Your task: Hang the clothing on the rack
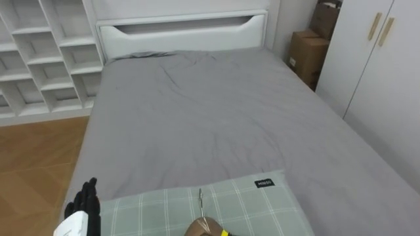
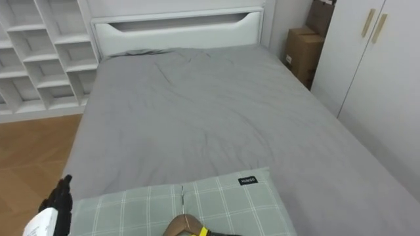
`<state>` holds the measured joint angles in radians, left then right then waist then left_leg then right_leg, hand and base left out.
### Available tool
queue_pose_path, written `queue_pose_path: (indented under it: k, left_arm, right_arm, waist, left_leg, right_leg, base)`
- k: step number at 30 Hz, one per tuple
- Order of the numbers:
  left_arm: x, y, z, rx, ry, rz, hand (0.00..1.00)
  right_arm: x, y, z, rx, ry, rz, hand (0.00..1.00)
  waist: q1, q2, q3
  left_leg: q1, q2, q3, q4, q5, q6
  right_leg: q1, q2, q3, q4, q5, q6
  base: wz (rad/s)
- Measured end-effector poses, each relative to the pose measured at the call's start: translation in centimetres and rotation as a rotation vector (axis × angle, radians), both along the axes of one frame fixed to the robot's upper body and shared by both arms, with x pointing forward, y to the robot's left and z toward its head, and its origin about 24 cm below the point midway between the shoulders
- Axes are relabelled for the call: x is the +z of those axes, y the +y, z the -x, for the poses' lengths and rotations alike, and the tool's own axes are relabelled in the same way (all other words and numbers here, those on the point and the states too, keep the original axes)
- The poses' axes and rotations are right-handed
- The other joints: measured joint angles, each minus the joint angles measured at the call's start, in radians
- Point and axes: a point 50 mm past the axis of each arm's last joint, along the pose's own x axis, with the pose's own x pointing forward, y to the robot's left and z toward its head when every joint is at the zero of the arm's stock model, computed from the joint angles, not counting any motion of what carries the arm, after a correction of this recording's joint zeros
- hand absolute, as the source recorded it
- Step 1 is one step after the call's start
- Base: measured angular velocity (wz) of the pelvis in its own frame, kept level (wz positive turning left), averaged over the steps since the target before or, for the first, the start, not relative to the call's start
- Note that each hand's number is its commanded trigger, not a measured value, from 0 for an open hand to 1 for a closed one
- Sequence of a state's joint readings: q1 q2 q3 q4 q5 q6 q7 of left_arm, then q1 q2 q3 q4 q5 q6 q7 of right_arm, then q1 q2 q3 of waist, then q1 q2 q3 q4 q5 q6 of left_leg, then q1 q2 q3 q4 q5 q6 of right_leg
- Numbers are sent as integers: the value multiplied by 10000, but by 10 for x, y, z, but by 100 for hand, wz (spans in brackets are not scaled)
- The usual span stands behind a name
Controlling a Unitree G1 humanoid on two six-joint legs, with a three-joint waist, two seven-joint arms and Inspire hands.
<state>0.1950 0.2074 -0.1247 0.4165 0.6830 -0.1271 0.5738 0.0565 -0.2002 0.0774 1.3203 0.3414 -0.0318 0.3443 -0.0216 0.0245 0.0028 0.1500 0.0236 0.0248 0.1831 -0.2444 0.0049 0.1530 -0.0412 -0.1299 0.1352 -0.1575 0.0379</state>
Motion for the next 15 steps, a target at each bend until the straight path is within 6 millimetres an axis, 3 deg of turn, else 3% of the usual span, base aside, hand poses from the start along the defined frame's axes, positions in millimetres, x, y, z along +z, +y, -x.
queue_pose_path:
  k: [9,15]
  left_arm:
    - [-5,-11,1,-1343,769,-1579,0]
    - [-5,-14,0,-1454,790,-1636,0]
  right_arm:
    - [-1,4,0,3,-28,-154,0]
    - [-1,4,-1,4,-52,-147,0]
  waist:
    - [-203,-160,-22]
    - [-301,-162,-27]
  left_leg:
    - [8,2,18,-16,0,0]
    - [-2,4,33,-17,0,0]
  right_leg:
    - [-18,3,53,-21,0,0]
    - [-22,6,48,-18,0,0]
  base:
    - [0]
    - [0]
